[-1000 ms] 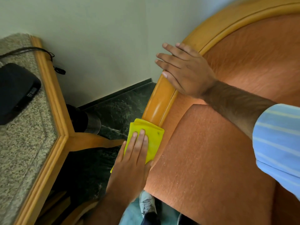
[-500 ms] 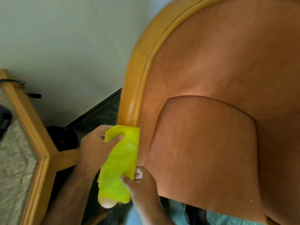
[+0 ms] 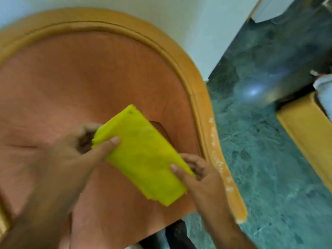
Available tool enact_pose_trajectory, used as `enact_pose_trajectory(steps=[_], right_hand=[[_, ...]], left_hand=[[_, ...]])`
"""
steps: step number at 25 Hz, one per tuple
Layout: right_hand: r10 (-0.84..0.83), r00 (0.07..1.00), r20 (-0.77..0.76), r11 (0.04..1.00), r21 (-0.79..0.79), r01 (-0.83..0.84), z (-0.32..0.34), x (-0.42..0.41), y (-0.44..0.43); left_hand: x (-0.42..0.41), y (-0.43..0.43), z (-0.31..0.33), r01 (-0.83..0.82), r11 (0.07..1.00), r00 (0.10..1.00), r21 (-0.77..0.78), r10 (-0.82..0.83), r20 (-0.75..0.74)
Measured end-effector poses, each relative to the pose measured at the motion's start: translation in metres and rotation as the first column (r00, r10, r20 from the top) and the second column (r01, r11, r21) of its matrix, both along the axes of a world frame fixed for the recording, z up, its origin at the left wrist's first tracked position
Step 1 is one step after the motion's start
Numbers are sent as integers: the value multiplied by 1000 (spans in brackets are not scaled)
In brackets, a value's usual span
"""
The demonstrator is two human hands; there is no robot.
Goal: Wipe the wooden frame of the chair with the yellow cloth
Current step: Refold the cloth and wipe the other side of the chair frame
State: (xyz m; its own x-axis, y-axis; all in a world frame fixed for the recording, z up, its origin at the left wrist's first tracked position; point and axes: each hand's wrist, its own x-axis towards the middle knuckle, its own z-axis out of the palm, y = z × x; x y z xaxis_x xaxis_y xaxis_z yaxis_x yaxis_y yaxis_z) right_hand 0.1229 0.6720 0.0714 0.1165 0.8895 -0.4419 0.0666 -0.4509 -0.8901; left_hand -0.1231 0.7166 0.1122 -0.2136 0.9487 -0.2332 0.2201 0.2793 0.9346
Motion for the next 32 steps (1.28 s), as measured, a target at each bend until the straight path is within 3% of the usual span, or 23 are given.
enact_pose_trajectory(steps=[2, 6, 11, 14, 17, 20, 22, 28, 32], right_hand=[[-133, 988, 84, 991, 20, 132, 3, 57, 9], [-199, 917, 346, 980, 55, 192, -16, 128, 19], [-160, 807, 569, 979, -11, 202, -61, 154, 20], [-35, 712, 701, 996, -38, 86, -80, 152, 23], [-26, 631, 775, 985, 127, -115, -93, 125, 49], [66, 580, 812, 963, 101, -251, -108, 94, 75], [67, 524, 849, 964, 81, -253, -115, 87, 79], [-2, 524, 852, 933, 190, -307, -111, 77, 123], [60, 469, 881, 925, 128, -358, -121, 93, 83]], left_hand=[[53, 35, 0, 201, 980, 979, 1, -201, -21], [158, 93, -27, 440, 888, 847, 135, -361, -390], [201, 122, -67, 602, 798, 630, -24, -493, -600], [201, 128, -86, 687, 727, 430, -1, -408, -805], [192, 158, -93, 798, 590, 289, 121, -200, -936], [174, 193, -95, 869, 493, 47, -47, -177, -983], [165, 201, -97, 888, 443, -60, -126, -161, -985], [163, 204, -100, 900, 428, -10, -79, -162, -987], [164, 204, -103, 912, 402, -15, -81, -166, -986]])
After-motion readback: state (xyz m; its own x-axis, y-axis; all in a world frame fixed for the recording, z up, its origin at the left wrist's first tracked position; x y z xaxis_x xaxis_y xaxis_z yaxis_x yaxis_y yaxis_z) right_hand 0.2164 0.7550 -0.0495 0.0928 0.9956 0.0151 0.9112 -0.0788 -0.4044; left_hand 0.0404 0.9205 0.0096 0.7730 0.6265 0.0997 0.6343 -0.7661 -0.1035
